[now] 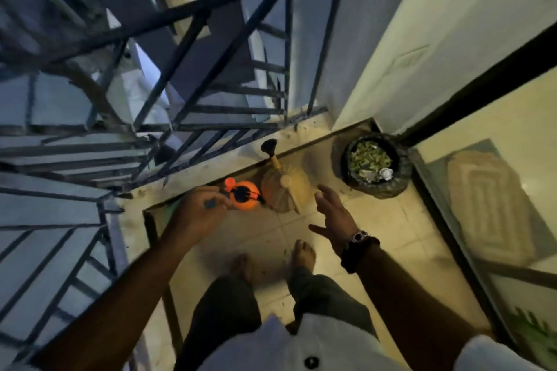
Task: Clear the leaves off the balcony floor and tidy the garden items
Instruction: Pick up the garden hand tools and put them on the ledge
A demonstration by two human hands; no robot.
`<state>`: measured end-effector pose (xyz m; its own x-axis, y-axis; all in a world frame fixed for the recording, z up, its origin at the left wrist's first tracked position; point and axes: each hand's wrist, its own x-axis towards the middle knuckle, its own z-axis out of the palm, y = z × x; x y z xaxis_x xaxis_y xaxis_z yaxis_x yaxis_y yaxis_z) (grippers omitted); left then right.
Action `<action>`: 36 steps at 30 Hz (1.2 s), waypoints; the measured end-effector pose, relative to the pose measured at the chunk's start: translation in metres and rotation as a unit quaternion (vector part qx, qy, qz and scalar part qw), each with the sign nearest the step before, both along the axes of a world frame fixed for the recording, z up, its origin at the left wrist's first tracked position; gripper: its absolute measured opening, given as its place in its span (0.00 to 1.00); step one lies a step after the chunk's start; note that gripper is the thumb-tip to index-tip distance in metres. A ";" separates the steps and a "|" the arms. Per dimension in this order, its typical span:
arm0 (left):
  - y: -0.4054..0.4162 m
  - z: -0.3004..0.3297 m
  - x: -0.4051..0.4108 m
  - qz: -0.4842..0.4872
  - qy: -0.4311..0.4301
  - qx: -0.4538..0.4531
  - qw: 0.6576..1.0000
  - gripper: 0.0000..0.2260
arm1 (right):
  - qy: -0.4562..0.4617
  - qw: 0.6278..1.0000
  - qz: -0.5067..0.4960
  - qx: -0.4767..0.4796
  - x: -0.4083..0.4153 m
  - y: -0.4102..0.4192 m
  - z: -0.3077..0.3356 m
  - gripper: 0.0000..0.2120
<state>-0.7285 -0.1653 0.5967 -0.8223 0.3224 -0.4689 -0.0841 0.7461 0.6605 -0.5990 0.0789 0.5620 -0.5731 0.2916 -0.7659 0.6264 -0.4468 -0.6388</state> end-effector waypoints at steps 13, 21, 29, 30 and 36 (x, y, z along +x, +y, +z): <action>0.004 0.085 0.003 -0.201 -0.032 0.101 0.974 0.05 | 0.071 0.945 -0.319 0.011 0.139 -0.076 0.102 0.17; 0.046 0.123 0.068 -0.394 -0.069 0.119 0.909 0.06 | 0.097 0.831 -0.546 0.046 0.255 -0.165 0.128 0.15; 0.092 0.137 0.214 -0.522 -0.095 0.111 0.840 0.04 | 0.069 0.720 -0.685 0.093 0.398 -0.246 0.136 0.14; 0.097 0.138 0.239 -0.538 -0.099 0.112 0.829 0.05 | 0.063 0.704 -0.700 0.100 0.417 -0.258 0.138 0.14; 0.122 0.139 0.374 -0.632 -0.120 0.121 0.756 0.07 | 0.031 0.609 -0.782 0.131 0.508 -0.311 0.154 0.13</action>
<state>-0.3543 -0.0430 0.7358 0.3123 0.8801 -0.3576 0.4563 0.1912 0.8690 -0.0909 -0.2318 0.7163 0.5373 0.6250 -0.5663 -0.4620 -0.3436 -0.8176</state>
